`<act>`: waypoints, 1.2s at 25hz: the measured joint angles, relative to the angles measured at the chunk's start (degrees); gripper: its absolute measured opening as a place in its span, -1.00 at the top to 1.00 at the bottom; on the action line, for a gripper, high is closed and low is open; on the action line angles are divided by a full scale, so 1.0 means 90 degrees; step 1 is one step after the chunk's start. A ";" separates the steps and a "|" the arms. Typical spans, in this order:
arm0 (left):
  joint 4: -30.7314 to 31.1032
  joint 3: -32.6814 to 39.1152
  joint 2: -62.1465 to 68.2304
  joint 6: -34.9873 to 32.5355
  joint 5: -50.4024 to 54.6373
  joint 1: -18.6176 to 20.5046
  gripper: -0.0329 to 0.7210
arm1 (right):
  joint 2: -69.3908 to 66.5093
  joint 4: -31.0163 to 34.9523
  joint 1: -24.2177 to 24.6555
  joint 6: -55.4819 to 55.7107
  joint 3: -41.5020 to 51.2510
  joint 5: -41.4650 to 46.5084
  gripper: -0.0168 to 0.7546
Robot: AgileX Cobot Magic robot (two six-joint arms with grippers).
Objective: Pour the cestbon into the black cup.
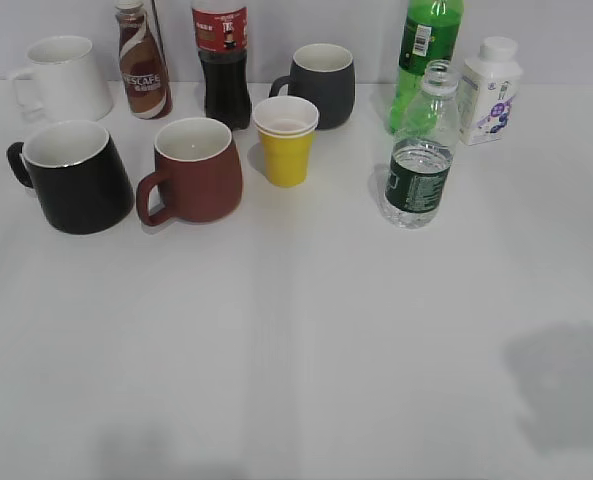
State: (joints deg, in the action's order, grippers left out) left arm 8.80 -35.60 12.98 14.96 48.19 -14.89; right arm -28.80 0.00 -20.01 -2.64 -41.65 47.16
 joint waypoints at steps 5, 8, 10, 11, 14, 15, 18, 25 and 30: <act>-0.0074 -0.0008 -0.0879 -0.0272 0.1630 -0.0007 -0.69 | 0.1224 0.0113 0.0000 -0.0072 0.0034 0.1761 -0.59; -0.0074 0.0144 -0.1300 -0.0427 0.2102 -0.0007 -0.69 | 0.1813 0.0113 0.0000 -0.0080 0.0365 0.2074 -0.59; -0.0091 0.0286 -0.1460 -0.0507 0.2298 -0.0007 -0.68 | 0.2098 0.0076 0.0000 -0.0082 0.0787 0.2111 -0.59; -0.0091 0.0308 -0.1478 -0.0543 0.2303 -0.0007 -0.68 | 0.2187 0.0064 0.0000 -0.0082 0.1014 0.2116 -0.59; -0.0098 0.0324 -0.1483 -0.0595 0.2137 -0.0007 -0.66 | 0.2318 0.0000 0.0000 -0.0067 0.1201 0.2001 -0.59; -0.0098 0.0356 -0.1483 -0.0611 0.2033 -0.0007 -0.66 | 0.2321 -0.0050 0.0000 -0.0057 0.1262 0.1805 -0.59; -0.0121 0.0559 -0.1486 -0.0668 0.1592 -0.0007 -0.65 | 0.2326 -0.0102 0.0000 -0.0030 0.1424 0.1500 -0.58; -0.0218 0.0609 -0.1486 -0.0754 0.1450 -0.0007 -0.55 | 0.2326 -0.0123 0.0000 -0.0018 0.1424 0.1376 -0.58; -0.0278 0.0610 -0.1486 -0.0754 0.1450 -0.0007 -0.42 | 0.2326 -0.0123 0.0000 -0.0009 0.1424 0.1371 -0.58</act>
State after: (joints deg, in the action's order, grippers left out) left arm 6.30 -30.11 -0.39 8.18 61.24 -14.95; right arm -7.86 -1.11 -20.01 -2.72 -28.84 59.50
